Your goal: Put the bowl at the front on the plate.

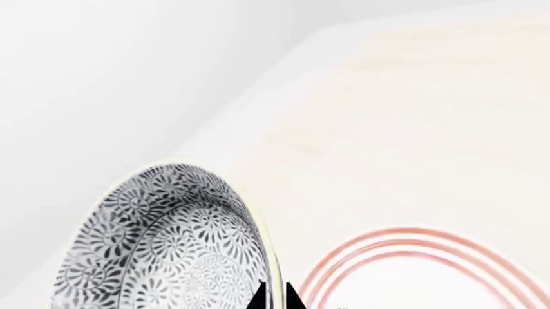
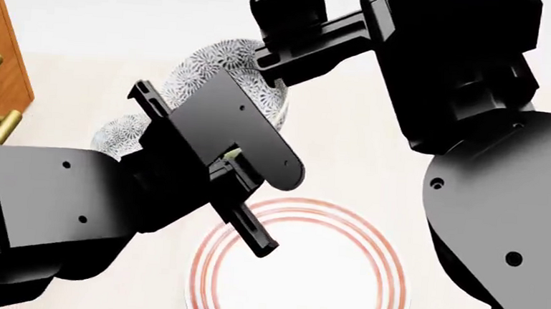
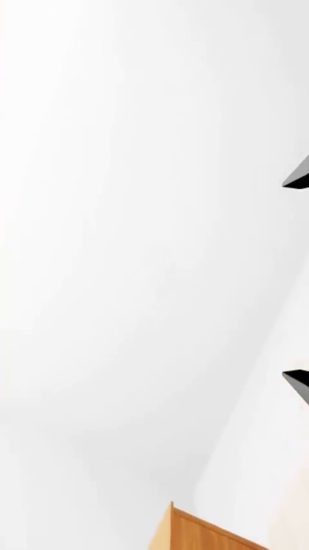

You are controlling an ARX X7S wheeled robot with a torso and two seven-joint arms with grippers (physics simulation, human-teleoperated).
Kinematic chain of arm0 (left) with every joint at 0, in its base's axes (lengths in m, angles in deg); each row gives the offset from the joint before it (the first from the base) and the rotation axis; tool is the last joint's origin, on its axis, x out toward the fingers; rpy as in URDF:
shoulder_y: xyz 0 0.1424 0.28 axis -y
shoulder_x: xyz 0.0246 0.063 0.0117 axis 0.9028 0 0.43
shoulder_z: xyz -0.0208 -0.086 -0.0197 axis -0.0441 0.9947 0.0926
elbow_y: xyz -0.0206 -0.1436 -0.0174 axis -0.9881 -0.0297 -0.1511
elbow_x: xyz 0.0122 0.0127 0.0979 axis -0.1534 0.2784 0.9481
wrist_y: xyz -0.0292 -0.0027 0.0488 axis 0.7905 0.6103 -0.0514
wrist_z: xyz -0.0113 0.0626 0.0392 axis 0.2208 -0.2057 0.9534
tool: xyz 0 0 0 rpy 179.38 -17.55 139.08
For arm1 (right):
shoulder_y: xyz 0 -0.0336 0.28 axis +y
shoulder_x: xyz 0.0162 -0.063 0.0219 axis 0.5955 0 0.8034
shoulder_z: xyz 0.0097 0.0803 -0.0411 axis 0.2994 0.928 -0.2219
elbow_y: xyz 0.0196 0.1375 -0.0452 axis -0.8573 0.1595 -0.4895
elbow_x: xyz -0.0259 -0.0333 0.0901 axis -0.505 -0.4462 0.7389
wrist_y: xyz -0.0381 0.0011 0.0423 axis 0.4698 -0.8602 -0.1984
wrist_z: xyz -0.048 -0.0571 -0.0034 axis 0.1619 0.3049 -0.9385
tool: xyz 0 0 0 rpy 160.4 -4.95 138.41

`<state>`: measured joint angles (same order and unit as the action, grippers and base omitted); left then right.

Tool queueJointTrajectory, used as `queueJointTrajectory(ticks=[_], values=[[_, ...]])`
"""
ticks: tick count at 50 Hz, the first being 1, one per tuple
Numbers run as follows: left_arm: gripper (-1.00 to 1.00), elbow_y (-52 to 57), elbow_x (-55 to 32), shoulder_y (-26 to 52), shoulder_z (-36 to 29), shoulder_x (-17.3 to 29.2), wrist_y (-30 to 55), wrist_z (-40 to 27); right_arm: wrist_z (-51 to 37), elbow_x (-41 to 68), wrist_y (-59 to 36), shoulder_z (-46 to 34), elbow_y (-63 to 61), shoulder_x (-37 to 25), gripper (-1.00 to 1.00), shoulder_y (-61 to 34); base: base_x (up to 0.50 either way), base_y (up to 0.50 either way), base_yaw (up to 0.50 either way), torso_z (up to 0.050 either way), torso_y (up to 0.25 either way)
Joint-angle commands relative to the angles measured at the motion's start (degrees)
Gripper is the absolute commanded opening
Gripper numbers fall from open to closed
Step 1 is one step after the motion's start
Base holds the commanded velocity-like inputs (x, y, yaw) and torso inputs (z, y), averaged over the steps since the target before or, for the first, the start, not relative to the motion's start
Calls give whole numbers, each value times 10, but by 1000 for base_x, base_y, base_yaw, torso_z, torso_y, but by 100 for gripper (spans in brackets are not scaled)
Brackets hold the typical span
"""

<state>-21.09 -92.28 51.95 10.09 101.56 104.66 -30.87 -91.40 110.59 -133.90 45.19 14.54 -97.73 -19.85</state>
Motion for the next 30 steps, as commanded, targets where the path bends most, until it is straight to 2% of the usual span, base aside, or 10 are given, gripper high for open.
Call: queueJointTrajectory(ticks=[1, 30], values=[[-100, -54, 45, 15, -33, -28, -19, 48, 12, -6, 7, -15, 6, 2, 100, -22, 0, 0, 0, 0, 0], [-100, -208, 120, 22, -107, -107, -84, 136, 29, -16, 32, -34, 19, 1, 100, -32, 0, 0, 0, 0, 1]])
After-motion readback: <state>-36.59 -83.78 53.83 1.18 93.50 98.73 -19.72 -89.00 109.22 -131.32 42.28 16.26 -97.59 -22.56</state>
